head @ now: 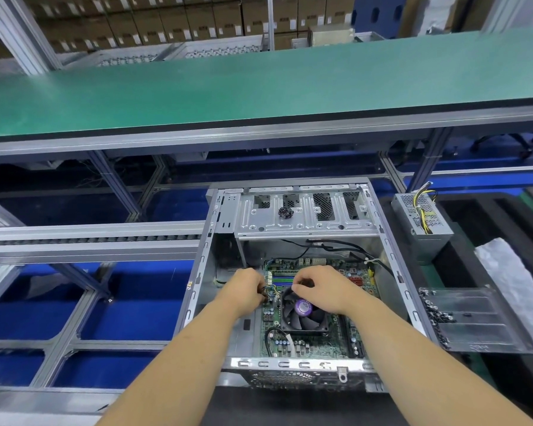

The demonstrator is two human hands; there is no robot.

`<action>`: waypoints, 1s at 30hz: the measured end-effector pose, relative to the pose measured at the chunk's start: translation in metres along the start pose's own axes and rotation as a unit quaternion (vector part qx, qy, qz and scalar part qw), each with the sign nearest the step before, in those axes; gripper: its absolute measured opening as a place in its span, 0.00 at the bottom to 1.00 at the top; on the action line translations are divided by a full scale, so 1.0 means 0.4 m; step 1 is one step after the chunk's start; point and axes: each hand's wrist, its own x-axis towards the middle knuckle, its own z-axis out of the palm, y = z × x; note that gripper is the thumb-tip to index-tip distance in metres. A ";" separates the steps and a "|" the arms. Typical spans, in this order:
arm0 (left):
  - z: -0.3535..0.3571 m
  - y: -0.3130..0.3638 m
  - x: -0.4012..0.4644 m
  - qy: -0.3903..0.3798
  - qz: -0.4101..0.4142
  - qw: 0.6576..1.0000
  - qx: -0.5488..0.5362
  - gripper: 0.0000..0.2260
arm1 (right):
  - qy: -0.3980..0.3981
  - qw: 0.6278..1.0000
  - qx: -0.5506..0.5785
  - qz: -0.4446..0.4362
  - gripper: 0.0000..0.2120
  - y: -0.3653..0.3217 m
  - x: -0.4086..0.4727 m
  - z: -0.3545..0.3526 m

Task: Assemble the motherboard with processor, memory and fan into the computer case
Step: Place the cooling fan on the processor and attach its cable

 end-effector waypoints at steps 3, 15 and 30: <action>0.000 0.000 -0.001 -0.007 -0.002 1.000 0.005 0.09 | -0.002 1.000 0.001 0.000 0.09 0.000 0.001 0.000; -0.006 0.003 -0.002 -0.009 0.009 0.999 0.029 0.10 | -0.001 1.000 0.010 0.007 0.07 0.003 0.005 0.002; 0.000 0.001 0.001 -0.009 0.011 0.999 0.029 0.07 | 0.003 1.000 0.008 0.006 0.08 0.000 0.001 0.001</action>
